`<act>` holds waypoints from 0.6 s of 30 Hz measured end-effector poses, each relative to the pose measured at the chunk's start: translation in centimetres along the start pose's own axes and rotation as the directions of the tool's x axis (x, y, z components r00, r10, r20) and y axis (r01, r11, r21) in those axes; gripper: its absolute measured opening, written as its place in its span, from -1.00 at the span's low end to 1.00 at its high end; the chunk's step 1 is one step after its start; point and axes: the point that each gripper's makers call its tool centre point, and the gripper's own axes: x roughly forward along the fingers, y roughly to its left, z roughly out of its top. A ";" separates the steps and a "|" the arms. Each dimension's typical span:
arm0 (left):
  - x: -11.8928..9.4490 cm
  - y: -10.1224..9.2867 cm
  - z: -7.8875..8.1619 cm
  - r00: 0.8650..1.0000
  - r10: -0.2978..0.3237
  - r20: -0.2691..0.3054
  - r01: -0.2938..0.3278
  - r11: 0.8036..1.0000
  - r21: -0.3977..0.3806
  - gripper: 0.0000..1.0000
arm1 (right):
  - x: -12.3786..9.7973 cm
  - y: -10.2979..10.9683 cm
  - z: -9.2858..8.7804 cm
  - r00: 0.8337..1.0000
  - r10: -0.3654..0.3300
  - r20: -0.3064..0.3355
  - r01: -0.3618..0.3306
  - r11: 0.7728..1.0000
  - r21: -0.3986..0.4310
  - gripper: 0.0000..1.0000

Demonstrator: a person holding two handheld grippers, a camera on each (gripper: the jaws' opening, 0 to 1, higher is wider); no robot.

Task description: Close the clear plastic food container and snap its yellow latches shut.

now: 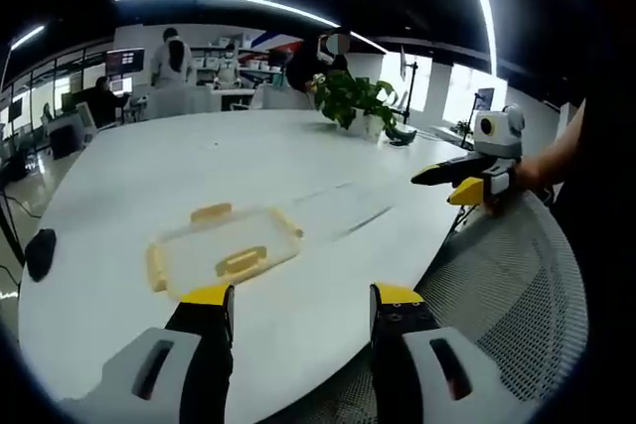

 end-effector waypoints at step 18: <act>-0.2 1.1 -0.9 0.999 0.031 -0.043 -0.033 0.998 -0.044 -0.04 | 0.3 0.4 -0.5 0.999 0.005 -0.042 -0.005 1.000 -0.014 0.00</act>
